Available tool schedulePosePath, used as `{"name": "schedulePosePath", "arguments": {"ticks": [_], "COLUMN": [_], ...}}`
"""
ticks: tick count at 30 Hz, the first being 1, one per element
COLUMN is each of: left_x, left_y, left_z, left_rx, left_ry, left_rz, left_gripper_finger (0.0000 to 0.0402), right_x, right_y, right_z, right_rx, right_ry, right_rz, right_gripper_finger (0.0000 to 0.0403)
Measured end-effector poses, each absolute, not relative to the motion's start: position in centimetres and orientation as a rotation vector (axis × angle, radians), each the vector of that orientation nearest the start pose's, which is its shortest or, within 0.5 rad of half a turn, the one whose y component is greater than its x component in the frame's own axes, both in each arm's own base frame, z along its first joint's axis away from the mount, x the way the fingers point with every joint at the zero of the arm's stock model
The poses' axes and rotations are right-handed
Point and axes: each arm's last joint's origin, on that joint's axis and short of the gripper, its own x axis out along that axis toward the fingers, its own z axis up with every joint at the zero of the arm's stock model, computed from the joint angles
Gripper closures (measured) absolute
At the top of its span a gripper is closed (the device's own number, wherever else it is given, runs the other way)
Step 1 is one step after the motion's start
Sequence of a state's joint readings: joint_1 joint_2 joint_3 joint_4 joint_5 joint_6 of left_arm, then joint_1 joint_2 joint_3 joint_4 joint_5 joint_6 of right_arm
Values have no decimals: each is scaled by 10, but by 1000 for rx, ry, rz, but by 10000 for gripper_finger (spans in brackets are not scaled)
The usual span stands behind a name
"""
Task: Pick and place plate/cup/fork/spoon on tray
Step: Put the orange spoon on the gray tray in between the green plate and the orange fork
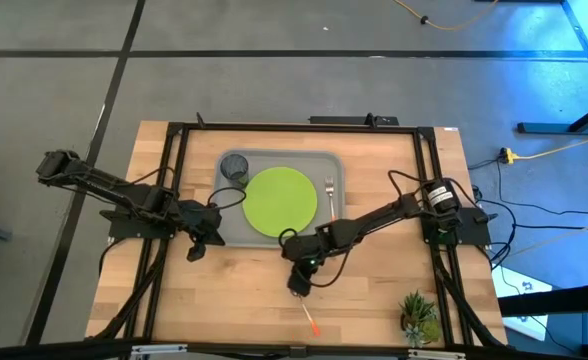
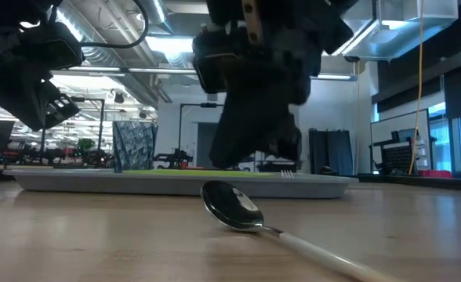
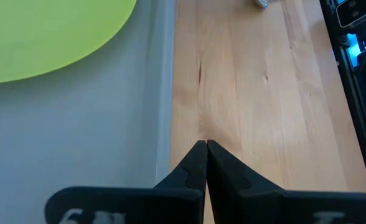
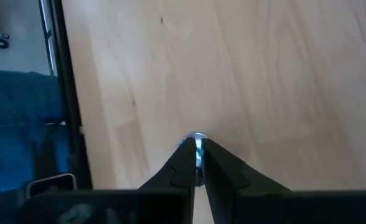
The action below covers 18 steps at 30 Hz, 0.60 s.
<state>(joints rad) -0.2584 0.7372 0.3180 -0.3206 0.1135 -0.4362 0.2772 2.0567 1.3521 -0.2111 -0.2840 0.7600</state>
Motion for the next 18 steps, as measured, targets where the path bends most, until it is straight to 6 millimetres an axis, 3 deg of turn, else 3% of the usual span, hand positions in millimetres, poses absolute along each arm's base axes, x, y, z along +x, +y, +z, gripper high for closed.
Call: {"name": "schedulePosePath", "arguments": {"ticks": [4, 11, 15, 18], "left_x": [138, 138, 138, 138], "left_y": [-40, -40, -40, -40], "left_z": [171, 171, 171, 171], "left_rx": [-357, -356, -333, -321], "left_ry": [806, 805, 802, 801], "left_rz": [-187, -187, -198, -203], "left_gripper_finger": [401, 401, 401, 401], "right_x": [411, 395, 388, 385], "right_y": [137, 183, 206, 212], "right_z": [163, 184, 189, 188], "right_rx": [749, 954, 1107, 1159], "right_ry": [1110, 1214, 1157, 1109], "right_rz": [111, -118, -246, -326], "right_gripper_finger": [370, 370, 370, 370]}}
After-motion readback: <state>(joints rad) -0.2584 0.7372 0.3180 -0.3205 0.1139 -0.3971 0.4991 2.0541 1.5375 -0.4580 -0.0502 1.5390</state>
